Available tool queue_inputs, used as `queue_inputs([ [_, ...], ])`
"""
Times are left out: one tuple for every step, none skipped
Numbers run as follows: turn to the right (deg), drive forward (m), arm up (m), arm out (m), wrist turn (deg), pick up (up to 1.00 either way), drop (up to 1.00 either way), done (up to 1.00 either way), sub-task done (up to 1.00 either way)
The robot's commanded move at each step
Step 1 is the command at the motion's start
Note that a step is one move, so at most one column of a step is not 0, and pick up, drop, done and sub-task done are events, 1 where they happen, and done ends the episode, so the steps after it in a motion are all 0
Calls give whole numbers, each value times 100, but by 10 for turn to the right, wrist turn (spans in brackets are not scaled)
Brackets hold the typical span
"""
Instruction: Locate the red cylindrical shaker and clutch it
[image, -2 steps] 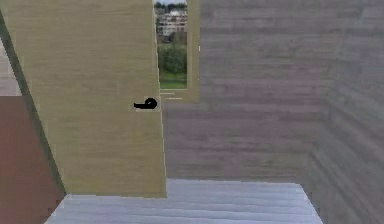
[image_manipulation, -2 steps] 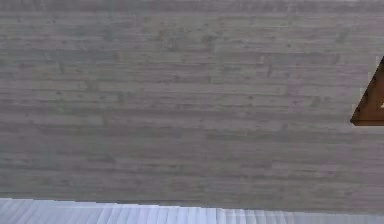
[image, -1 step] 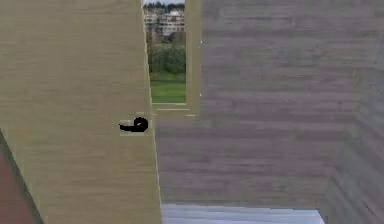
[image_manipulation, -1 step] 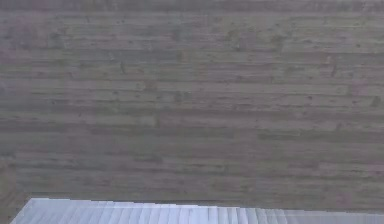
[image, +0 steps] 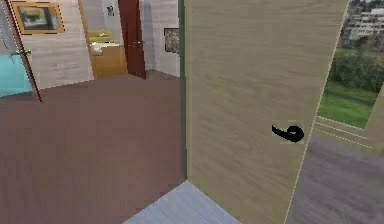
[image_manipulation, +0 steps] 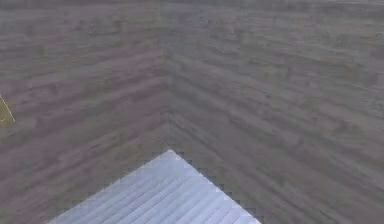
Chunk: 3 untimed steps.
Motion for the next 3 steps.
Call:
queue_inputs([
  [-180,0,0,0,0,0,0,0,0],
  [0,100,0,0,0,0,0,0,0],
  [-30,0,0,0,0,0,0,0,0],
])
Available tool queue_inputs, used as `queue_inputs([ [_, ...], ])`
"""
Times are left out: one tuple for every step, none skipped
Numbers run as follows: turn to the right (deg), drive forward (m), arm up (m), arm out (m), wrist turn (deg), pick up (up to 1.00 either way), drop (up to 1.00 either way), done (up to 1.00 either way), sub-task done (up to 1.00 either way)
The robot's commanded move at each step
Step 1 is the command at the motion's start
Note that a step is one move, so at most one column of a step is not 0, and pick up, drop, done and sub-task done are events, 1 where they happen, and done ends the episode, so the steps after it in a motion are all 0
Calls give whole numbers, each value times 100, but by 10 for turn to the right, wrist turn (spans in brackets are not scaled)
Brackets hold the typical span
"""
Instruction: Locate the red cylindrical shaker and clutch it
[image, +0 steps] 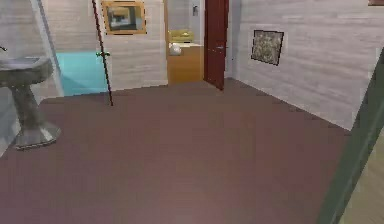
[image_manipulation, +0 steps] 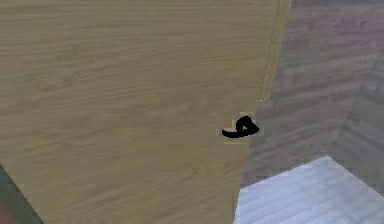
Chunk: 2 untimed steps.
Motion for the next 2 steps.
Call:
queue_inputs([
  [-210,0,0,0,0,0,0,0,0],
  [0,65,0,0,0,0,0,0,0],
])
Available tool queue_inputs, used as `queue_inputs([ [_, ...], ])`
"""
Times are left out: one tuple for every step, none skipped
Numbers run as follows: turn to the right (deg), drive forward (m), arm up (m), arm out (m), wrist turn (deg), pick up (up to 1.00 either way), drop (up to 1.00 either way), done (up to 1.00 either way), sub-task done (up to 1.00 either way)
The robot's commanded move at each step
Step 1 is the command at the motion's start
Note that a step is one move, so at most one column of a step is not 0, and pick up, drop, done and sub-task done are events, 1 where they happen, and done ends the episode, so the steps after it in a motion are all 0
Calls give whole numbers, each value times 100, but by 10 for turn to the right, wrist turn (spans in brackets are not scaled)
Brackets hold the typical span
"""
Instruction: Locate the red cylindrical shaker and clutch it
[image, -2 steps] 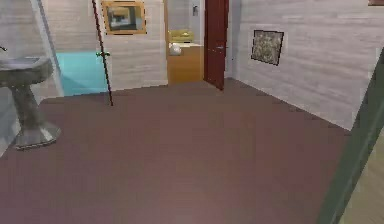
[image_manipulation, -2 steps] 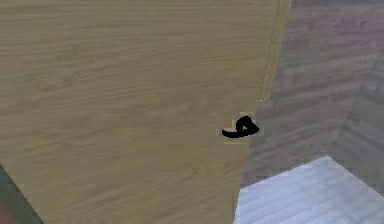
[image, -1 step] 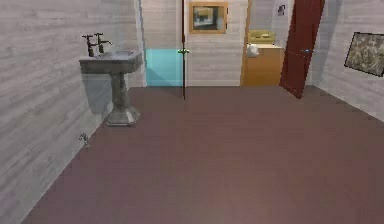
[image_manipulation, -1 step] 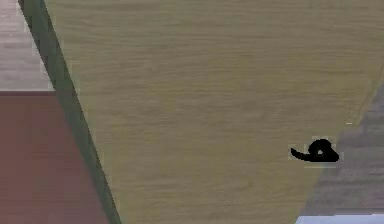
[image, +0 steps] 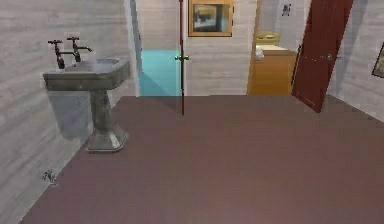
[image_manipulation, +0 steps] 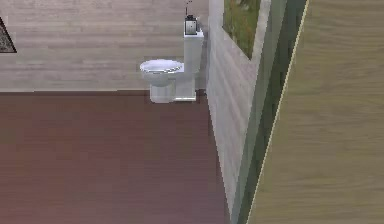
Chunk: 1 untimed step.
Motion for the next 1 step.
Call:
queue_inputs([
  [210,0,0,0,0,0,0,0,0],
])
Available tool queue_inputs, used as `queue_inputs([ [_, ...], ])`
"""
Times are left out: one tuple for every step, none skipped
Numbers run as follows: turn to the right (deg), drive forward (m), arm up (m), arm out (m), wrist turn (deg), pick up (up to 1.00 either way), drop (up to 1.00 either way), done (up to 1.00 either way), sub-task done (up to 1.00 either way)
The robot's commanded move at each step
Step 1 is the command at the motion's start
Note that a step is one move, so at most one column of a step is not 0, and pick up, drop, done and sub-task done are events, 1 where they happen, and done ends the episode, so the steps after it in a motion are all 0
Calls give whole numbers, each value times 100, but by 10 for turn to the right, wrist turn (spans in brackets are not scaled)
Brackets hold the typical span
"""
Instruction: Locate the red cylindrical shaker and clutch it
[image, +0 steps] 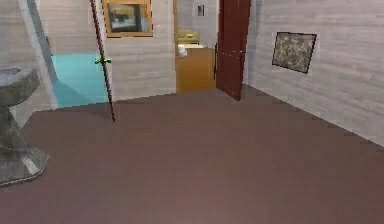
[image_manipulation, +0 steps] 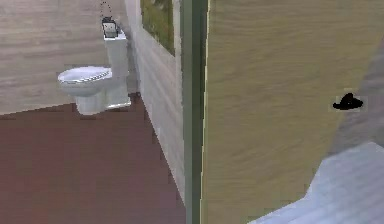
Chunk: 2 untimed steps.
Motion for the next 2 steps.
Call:
queue_inputs([
  [0,100,0,0,0,0,0,0,0],
  [0,100,0,0,0,0,0,0,0],
])
